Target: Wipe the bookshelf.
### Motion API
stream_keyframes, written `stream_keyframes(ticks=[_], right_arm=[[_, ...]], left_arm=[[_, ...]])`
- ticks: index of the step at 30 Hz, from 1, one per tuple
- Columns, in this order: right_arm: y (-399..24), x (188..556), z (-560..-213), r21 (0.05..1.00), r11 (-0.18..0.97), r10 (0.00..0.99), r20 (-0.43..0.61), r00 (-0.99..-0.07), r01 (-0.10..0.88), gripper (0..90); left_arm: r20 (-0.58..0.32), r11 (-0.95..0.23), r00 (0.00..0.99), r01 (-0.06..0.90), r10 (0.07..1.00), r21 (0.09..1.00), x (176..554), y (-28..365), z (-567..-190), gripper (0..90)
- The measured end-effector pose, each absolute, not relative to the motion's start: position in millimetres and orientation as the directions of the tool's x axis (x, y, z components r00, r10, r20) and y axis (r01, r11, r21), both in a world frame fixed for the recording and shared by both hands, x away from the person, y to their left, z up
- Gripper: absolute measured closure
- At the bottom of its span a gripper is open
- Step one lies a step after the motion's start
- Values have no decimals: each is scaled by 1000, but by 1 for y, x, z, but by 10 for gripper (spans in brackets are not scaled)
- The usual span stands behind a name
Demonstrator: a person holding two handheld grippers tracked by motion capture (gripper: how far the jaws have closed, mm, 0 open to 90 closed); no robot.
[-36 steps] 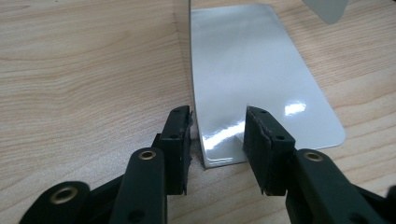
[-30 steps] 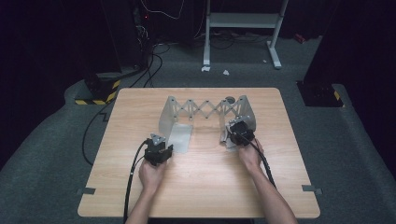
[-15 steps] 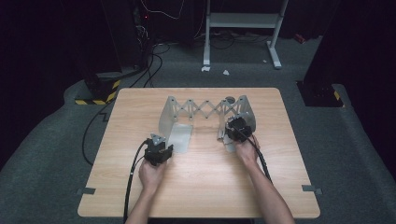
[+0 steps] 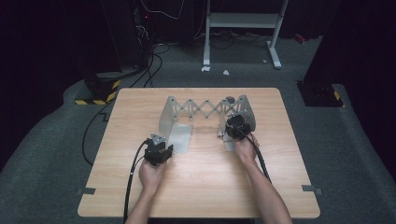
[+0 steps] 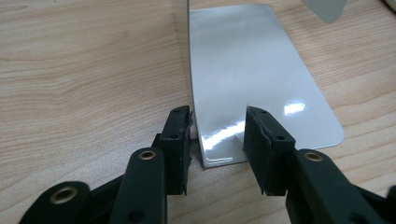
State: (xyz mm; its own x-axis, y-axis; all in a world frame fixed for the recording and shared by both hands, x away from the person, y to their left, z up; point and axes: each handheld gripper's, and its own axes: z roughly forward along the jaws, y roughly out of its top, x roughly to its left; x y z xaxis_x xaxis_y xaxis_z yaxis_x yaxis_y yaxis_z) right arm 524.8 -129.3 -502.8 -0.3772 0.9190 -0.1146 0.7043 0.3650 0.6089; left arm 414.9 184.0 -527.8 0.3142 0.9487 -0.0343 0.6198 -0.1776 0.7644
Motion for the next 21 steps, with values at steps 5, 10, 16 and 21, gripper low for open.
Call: stream_keyframes(ticks=[5,10,16,21], right_arm=[[-132,522,-502,599,385,912,-134,-387,702,747],[-138,515,-503,605,387,911,-135,-390,695,748],[-145,504,-503,605,397,907,-145,-395,690,747],[-150,494,-503,606,406,904,-154,-399,685,747]], left_arm=[[-33,-179,315,619,949,765,415,184,-528,610],[-33,-179,315,619,949,765,415,184,-528,611],[-34,-178,314,620,949,764,415,184,-528,610],[-33,-179,315,619,948,765,415,184,-528,610]])
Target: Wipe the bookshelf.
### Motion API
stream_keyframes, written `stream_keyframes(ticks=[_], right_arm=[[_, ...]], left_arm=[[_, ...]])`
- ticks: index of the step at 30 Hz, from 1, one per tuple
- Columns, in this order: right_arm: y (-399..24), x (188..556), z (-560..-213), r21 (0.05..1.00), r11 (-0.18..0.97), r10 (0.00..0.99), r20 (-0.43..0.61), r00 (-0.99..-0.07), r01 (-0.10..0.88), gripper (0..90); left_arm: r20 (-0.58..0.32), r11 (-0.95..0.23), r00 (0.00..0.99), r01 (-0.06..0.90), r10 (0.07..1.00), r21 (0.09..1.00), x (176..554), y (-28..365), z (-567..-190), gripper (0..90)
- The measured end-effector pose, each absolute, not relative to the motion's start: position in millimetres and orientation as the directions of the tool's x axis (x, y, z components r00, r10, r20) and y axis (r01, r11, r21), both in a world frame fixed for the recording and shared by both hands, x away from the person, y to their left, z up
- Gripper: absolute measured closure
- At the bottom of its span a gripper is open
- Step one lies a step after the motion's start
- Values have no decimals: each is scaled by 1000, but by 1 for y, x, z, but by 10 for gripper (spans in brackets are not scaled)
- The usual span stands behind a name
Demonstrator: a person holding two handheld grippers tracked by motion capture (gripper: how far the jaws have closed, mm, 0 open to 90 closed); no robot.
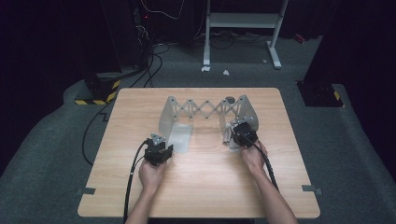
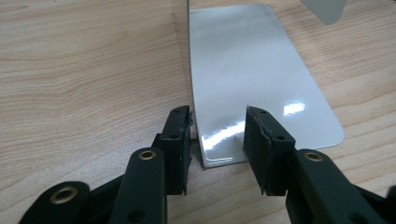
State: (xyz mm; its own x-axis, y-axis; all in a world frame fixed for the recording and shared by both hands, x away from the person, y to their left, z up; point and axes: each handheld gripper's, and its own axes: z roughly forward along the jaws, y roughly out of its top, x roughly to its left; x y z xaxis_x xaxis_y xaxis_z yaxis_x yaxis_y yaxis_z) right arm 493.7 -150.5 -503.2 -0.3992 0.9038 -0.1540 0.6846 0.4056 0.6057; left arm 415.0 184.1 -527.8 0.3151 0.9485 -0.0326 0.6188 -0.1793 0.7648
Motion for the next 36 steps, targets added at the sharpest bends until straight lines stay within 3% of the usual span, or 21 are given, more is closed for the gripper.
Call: stream_keyframes(ticks=[20,36], right_arm=[[-169,452,-503,609,387,914,-153,-376,692,746],[-134,458,-502,598,448,870,-119,-479,665,746]], left_arm=[[-33,-180,317,619,948,765,415,184,-528,616],[-36,-178,317,619,948,765,415,184,-528,626]])
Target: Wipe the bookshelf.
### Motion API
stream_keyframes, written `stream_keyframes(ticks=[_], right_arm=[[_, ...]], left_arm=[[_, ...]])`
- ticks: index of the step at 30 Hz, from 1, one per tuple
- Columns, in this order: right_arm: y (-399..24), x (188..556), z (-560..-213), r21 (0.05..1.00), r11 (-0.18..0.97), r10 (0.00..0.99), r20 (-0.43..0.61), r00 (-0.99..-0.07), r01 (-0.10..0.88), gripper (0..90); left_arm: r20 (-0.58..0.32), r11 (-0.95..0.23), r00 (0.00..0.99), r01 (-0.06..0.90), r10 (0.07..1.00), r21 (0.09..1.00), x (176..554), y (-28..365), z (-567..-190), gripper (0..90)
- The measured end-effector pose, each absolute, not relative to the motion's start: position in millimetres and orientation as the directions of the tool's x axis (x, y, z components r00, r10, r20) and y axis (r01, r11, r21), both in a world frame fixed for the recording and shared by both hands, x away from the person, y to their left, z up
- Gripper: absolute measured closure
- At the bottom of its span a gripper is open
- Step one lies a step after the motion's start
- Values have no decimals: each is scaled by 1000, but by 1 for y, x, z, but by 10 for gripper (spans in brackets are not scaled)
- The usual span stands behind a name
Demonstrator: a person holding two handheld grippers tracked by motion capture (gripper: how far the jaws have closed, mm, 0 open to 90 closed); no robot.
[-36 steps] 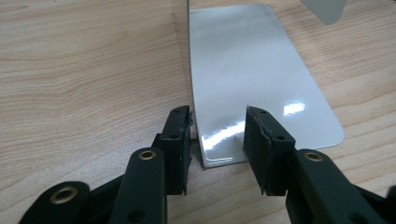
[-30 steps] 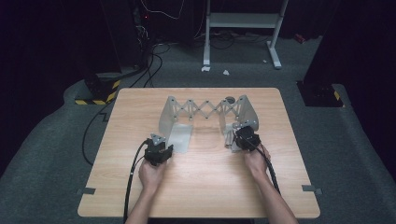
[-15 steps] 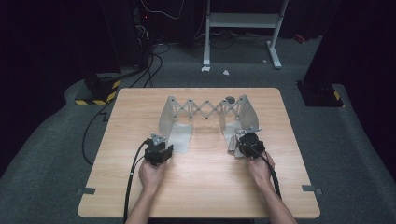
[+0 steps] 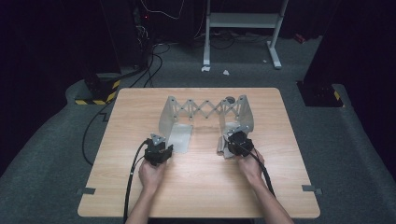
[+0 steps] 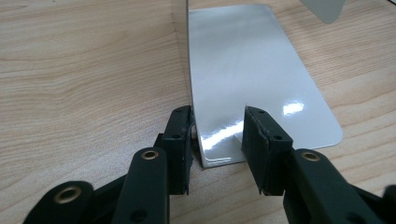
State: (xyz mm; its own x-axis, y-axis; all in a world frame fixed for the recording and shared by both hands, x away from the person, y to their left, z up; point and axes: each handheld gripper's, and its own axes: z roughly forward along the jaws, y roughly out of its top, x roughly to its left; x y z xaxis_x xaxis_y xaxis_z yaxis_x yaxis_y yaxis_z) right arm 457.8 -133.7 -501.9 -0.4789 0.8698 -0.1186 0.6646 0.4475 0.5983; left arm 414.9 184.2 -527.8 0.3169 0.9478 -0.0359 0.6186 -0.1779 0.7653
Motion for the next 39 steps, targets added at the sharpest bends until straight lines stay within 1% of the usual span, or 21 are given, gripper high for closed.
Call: stream_keyframes(ticks=[6,10,20,28,32,39], right_arm=[[-137,467,-501,588,449,875,-139,-463,673,748],[-148,473,-501,589,431,889,-148,-432,684,748],[-170,477,-501,587,415,903,-171,-394,696,752],[-155,479,-501,592,427,893,-156,-422,684,751],[-143,482,-501,591,449,881,-168,-443,670,751],[-132,494,-501,586,445,882,-157,-444,677,750]], left_arm=[[-37,-176,315,619,948,765,415,184,-528,629],[-40,-173,315,620,948,766,415,184,-528,630],[-37,-175,314,620,949,765,415,184,-528,633],[-38,-174,313,620,949,765,415,184,-528,632],[-33,-178,314,619,949,765,415,184,-528,632],[-34,-177,314,619,949,765,415,184,-528,633]])
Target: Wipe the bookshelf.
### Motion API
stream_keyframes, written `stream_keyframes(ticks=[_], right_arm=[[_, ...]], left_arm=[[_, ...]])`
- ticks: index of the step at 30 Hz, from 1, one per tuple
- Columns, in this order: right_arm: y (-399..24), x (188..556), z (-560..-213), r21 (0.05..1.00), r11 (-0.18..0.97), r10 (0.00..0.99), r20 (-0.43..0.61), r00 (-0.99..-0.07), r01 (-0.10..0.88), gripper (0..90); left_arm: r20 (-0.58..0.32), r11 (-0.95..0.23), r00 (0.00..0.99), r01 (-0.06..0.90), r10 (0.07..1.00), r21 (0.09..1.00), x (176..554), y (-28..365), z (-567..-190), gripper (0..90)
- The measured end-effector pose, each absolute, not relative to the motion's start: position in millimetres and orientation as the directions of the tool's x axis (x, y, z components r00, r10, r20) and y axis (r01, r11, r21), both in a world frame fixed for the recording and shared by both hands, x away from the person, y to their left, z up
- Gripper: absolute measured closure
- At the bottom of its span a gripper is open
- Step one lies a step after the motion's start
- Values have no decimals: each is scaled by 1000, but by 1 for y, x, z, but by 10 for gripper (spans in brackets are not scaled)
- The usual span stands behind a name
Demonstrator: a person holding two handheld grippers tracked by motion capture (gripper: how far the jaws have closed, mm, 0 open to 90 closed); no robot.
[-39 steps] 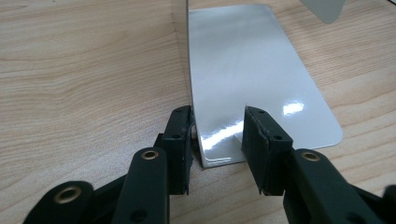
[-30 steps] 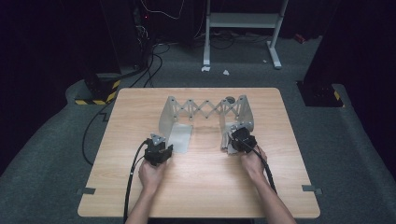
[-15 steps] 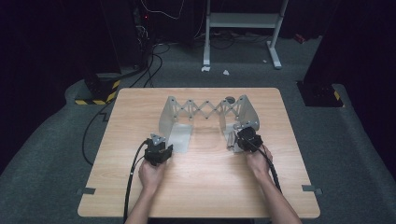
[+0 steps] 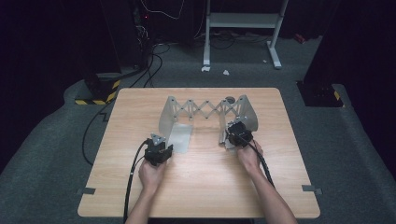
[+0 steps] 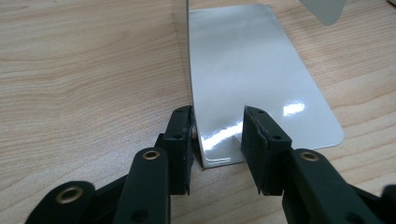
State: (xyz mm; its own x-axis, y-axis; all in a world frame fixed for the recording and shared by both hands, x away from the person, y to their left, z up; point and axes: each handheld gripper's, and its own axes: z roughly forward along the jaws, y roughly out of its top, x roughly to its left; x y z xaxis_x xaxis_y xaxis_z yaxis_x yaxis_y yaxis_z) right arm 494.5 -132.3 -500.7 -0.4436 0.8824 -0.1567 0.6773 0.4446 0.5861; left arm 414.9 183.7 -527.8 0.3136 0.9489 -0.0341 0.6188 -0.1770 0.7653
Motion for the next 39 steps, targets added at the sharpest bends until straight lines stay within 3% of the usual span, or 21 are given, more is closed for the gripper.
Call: stream_keyframes(ticks=[11,20,39], right_arm=[[-123,511,-504,615,424,891,-152,-427,665,741],[-135,512,-504,656,315,907,4,-421,686,745],[-145,503,-469,756,246,872,101,-479,607,748]], left_arm=[[-36,-175,314,620,949,765,415,184,-528,632],[-36,-176,314,619,949,765,415,184,-528,633],[-37,-175,314,620,949,765,415,184,-528,633]])
